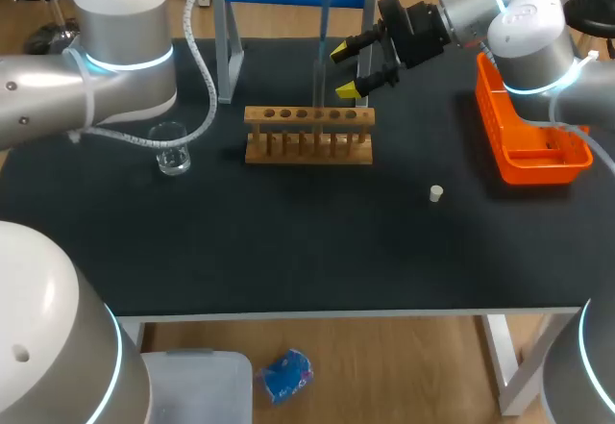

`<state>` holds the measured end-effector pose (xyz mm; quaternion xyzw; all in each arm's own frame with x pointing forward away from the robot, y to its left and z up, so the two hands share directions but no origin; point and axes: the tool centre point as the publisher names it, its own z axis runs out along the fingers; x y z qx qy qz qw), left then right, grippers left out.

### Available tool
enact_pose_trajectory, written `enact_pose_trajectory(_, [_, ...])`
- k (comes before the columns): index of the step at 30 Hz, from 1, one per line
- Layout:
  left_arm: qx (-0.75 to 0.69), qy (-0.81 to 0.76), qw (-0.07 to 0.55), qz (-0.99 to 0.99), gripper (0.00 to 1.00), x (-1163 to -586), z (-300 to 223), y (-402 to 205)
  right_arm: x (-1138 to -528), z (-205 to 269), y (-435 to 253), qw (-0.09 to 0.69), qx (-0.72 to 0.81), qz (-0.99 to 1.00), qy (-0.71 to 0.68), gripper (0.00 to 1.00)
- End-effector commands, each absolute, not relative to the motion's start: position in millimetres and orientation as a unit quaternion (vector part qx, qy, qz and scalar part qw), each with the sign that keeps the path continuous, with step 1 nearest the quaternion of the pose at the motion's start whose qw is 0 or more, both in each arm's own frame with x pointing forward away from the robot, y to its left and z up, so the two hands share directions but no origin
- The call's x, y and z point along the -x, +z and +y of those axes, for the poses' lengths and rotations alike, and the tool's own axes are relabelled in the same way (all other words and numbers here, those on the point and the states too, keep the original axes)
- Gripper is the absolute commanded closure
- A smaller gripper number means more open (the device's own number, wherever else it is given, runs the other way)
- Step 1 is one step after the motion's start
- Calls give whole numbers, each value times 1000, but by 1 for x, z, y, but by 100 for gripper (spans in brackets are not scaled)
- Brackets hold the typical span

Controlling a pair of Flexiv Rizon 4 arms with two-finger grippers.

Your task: Invert the test tube, pick up the pipette, mount the tip to pipette, aspirate from beaker and dispense into the tube, eject the tip, return the pipette, and cap with the stopper.

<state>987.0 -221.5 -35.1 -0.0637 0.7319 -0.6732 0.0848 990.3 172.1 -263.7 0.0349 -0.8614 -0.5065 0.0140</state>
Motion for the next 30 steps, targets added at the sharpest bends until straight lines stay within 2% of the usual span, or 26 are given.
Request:
enact_pose_trajectory(1, [67, -674, 84, 731, 100, -987, -225, -36, -990, 171, -263, 15, -35, -862, -505, 0])
enact_pose_trajectory(18, [68, -682, 88, 723, 100, -991, -229, -37, -990, 171, -263, 15, -35, -862, -505, 0])
enact_pose_trajectory(30, [64, -691, 117, 711, 100, -997, -227, -36, -990, 171, -263, 15, -35, -862, -505, 0])
